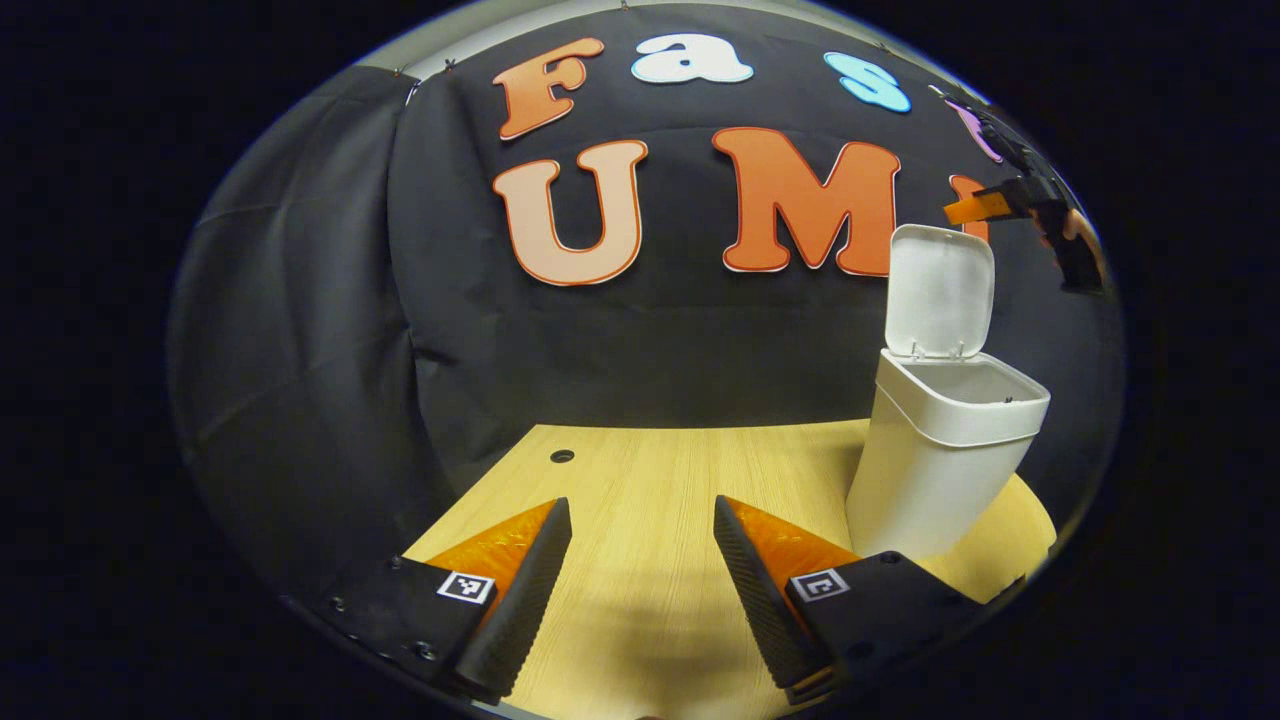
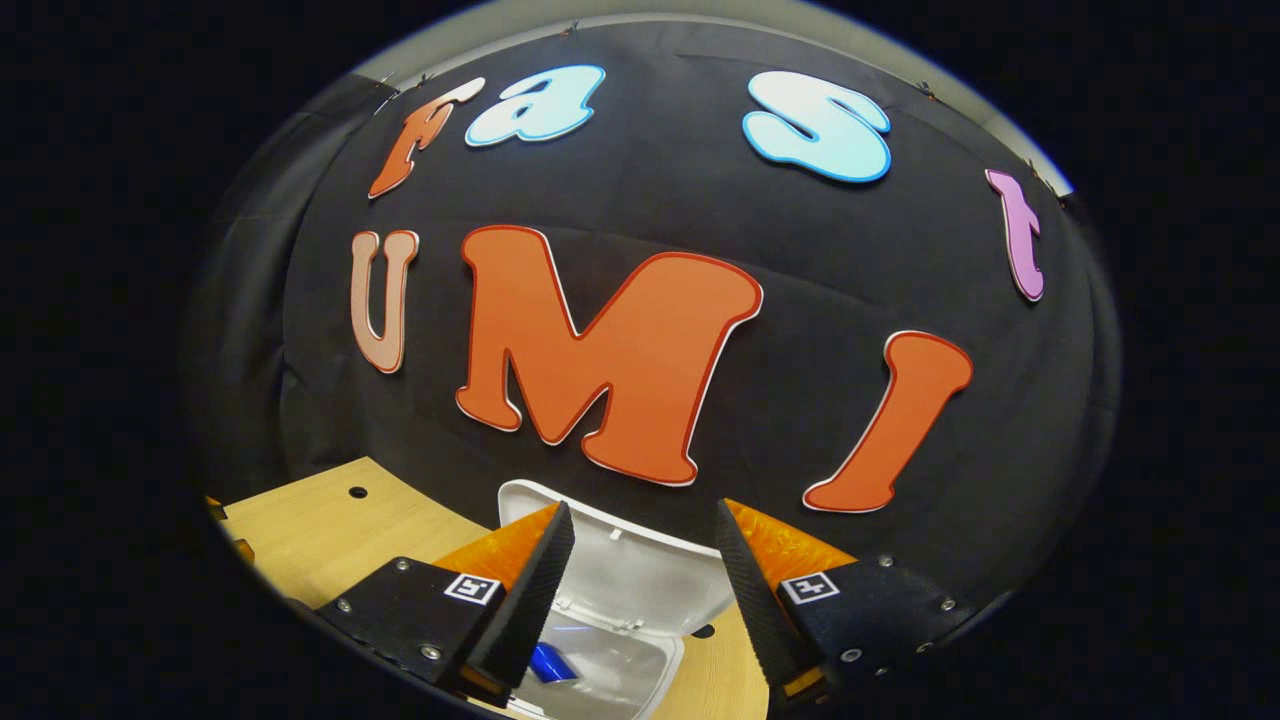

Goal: Press the lid of the desktop garbage bin to open it, pick up the crumpled paper on the desktop and throw it into the bin, then pick up the pop can on the desktop and drop it into the bin, and finally close the garbage bin lid.

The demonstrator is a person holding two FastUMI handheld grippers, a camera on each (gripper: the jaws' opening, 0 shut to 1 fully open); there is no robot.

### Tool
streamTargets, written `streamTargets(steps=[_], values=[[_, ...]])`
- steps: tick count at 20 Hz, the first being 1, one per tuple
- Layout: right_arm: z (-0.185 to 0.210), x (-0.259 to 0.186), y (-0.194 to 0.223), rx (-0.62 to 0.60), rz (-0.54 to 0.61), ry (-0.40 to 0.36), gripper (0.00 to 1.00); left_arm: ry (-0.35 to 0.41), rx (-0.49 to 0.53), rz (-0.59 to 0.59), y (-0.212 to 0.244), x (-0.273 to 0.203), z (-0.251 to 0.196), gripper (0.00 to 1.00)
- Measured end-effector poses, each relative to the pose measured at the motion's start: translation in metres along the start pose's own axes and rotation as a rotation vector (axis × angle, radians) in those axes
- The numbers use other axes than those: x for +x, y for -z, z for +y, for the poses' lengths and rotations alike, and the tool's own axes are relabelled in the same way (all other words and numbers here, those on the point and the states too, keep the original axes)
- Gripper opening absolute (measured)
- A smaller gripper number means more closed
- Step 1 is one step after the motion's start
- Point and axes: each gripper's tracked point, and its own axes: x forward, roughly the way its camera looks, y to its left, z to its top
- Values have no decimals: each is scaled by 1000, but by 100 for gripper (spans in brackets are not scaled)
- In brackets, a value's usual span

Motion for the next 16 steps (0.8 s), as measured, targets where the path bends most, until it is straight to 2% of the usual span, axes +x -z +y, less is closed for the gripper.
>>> streamTargets(steps=[5, 8, 11, 16], values=[[-10, 29, 0, 13, 36, 46, 87, -31, -38, 7, 6, -6, 18, 90], [-12, 37, 10, 72, 74, 56, 87, -57, -53, 18, 13, -9, 34, 94], [-2, 32, 19, 153, 130, 18, 87, -66, -71, 26, 17, -9, 46, 92], [30, 8, 51, 175, 210, -52, 86, -50, -57, 26, 20, -10, 45, 90]])
